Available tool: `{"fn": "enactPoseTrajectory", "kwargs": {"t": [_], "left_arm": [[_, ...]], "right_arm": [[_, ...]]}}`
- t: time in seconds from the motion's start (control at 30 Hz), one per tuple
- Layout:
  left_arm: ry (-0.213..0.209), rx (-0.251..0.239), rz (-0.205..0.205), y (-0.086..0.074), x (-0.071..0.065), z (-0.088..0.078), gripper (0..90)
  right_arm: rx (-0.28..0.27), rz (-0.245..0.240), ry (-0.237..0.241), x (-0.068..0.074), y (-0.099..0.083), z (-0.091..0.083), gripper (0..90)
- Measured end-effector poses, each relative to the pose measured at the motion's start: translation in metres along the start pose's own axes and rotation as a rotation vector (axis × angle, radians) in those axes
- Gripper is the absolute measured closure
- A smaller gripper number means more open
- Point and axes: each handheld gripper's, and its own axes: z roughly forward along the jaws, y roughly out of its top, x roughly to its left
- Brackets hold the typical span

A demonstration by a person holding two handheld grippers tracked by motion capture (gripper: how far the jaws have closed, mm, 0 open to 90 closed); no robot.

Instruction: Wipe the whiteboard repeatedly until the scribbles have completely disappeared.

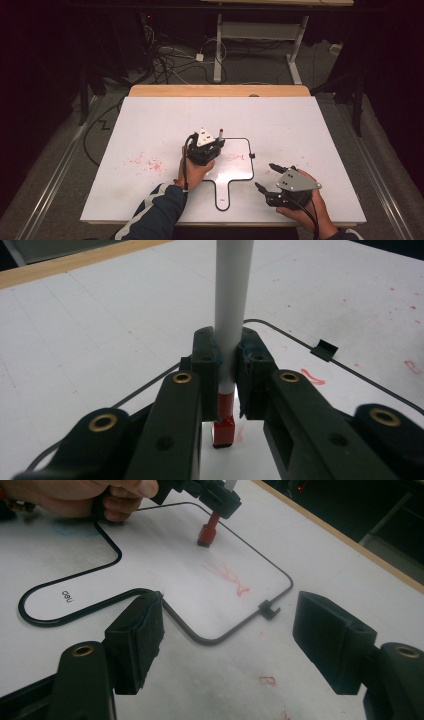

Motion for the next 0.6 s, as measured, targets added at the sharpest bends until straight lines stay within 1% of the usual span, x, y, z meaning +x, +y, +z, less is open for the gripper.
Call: {"fn": "enactPoseTrajectory", "kwargs": {"t": [0.03,0.1,0.17,0.23,0.3,0.37,0.4,0.43,0.5,0.6], "left_arm": [[-0.015,0.000,0.004,0.001,-0.006,0.001,78.9],[-0.041,-0.002,0.027,0.002,-0.018,0.005,78.9],[-0.057,0.000,0.047,0.005,-0.032,0.009,78.9],[-0.067,0.005,0.069,0.007,-0.041,0.013,78.9],[-0.076,0.005,0.076,0.009,-0.046,0.016,78.9],[-0.074,0.009,0.085,0.010,-0.043,0.017,78.9],[-0.071,0.011,0.081,0.010,-0.041,0.017,78.9],[-0.061,0.012,0.071,0.010,-0.036,0.016,78.9],[-0.028,0.015,0.068,0.009,-0.025,0.014,78.8],[0.005,0.012,0.013,0.007,-0.006,0.010,78.8]], "right_arm": [[0.001,0.001,0.002,0.000,0.000,0.000,29.2],[0.002,0.000,0.004,0.001,0.000,0.001,29.2],[0.004,-0.006,0.009,0.002,0.000,0.002,29.2],[0.007,-0.008,0.010,0.002,0.000,0.002,29.2],[0.011,-0.004,0.013,0.002,-0.001,0.002,29.2],[0.008,-0.003,0.013,0.002,-0.001,0.000,29.2],[0.008,-0.003,0.013,0.002,-0.001,0.000,29.2],[0.008,-0.003,0.010,0.001,-0.001,0.000,29.2],[0.006,-0.001,0.007,0.001,-0.001,0.000,29.2],[0.004,-0.002,0.003,0.001,-0.001,-0.001,29.2]]}}
